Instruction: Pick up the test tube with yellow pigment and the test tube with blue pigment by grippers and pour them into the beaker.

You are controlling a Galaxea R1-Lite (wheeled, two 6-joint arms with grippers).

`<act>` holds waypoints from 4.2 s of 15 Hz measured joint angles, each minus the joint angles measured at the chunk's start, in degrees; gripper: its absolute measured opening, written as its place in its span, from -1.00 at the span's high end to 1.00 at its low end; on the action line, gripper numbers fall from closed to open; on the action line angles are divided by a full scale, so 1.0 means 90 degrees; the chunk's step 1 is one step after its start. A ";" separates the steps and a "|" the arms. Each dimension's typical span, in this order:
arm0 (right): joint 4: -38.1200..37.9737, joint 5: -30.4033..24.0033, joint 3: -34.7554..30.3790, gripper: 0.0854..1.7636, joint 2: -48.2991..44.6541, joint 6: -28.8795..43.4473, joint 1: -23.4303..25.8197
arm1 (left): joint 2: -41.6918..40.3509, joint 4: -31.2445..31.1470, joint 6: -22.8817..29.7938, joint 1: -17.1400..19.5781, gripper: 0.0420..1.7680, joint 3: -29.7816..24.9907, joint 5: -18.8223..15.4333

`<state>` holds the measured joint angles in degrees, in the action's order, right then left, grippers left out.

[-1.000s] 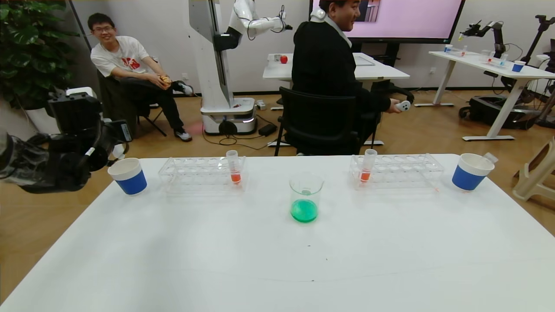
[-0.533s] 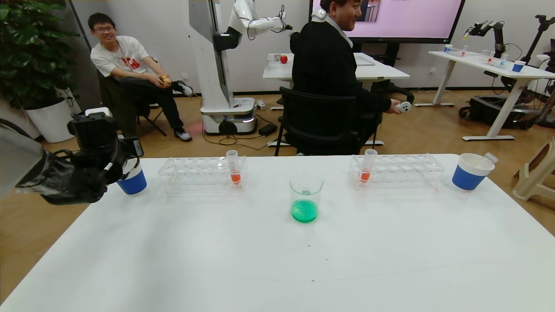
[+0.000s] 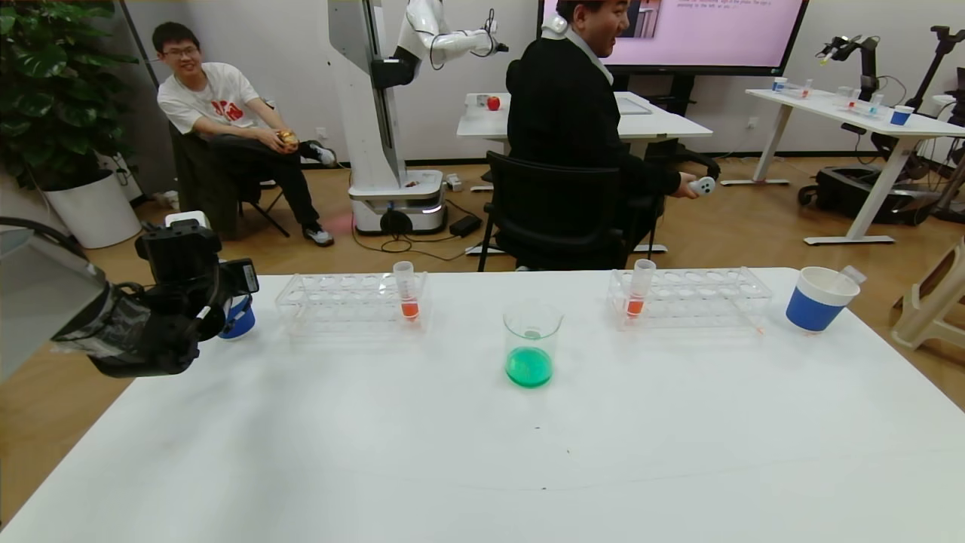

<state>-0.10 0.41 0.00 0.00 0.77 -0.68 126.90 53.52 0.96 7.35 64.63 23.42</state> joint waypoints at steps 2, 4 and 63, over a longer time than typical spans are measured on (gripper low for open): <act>0.0000 -0.0001 0.0000 -0.97 0.0000 0.0003 0.0000 | -0.0003 0.0001 -0.0009 0.0009 -0.66 -0.0003 0.0001; 0.0000 -0.0001 0.0000 -0.97 0.0000 0.0000 0.0000 | -0.0016 0.0016 -0.0031 0.0024 -0.96 -0.0003 0.0007; 0.0000 -0.0001 0.0000 -0.97 0.0000 0.0000 0.0000 | -1.4106 -0.5961 -0.0211 -0.0856 -0.96 -0.7179 -0.2594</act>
